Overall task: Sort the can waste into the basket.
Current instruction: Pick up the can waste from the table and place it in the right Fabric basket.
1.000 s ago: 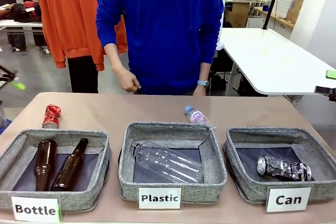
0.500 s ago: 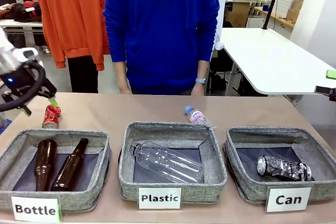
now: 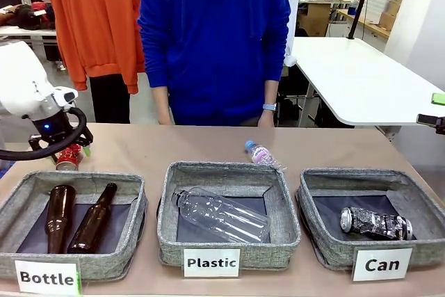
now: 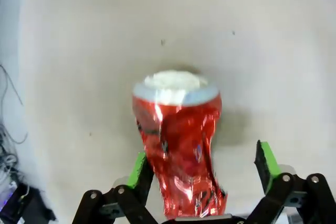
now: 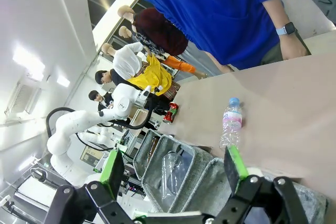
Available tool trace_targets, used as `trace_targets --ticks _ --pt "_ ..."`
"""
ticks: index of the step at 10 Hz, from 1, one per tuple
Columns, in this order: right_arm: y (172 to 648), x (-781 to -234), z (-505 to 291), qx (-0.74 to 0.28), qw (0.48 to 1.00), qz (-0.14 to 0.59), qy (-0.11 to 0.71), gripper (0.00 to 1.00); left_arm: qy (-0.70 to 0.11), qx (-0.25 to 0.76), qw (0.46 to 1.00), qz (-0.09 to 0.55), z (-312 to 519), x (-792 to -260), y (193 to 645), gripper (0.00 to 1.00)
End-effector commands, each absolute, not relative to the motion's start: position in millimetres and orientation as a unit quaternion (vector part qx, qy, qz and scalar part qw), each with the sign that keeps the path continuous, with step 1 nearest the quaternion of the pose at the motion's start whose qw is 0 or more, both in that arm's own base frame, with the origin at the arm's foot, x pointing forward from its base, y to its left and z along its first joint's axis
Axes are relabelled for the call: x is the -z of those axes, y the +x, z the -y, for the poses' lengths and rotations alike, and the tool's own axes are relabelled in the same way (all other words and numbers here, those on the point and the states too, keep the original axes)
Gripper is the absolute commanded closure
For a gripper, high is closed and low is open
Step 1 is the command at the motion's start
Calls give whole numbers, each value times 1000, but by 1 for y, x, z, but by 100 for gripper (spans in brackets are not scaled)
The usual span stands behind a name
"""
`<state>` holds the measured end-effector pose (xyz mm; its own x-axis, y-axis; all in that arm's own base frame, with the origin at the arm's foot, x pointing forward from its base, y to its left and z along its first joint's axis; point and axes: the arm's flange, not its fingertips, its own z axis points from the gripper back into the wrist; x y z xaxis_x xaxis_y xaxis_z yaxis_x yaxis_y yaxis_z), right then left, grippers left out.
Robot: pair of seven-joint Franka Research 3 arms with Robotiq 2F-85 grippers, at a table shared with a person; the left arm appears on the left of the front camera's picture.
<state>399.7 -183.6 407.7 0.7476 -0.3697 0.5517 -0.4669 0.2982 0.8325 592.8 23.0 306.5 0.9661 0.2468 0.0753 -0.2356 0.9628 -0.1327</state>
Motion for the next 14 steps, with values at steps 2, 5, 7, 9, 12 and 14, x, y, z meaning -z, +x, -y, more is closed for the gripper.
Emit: trace_targets --ticks 2,5,7,9,12,14 --pt "399 -409 186 -46 725 355 589 0 -26 -147 987 66 -21 -302 598 0" --pt "399 -409 186 -46 725 355 589 0 -25 -149 985 81 -21 -302 597 59" --pt "399 -409 186 -46 725 355 589 0 -23 -151 984 91 -21 -303 596 100" --pt "399 -409 186 -46 725 355 589 0 -20 -151 985 87 -21 -304 595 100" --pt "399 -409 186 -46 725 355 589 0 -36 -148 984 94 -30 -322 589 100" --pt "399 -409 186 -46 725 355 589 0 -99 -128 982 93 -50 -366 576 100"
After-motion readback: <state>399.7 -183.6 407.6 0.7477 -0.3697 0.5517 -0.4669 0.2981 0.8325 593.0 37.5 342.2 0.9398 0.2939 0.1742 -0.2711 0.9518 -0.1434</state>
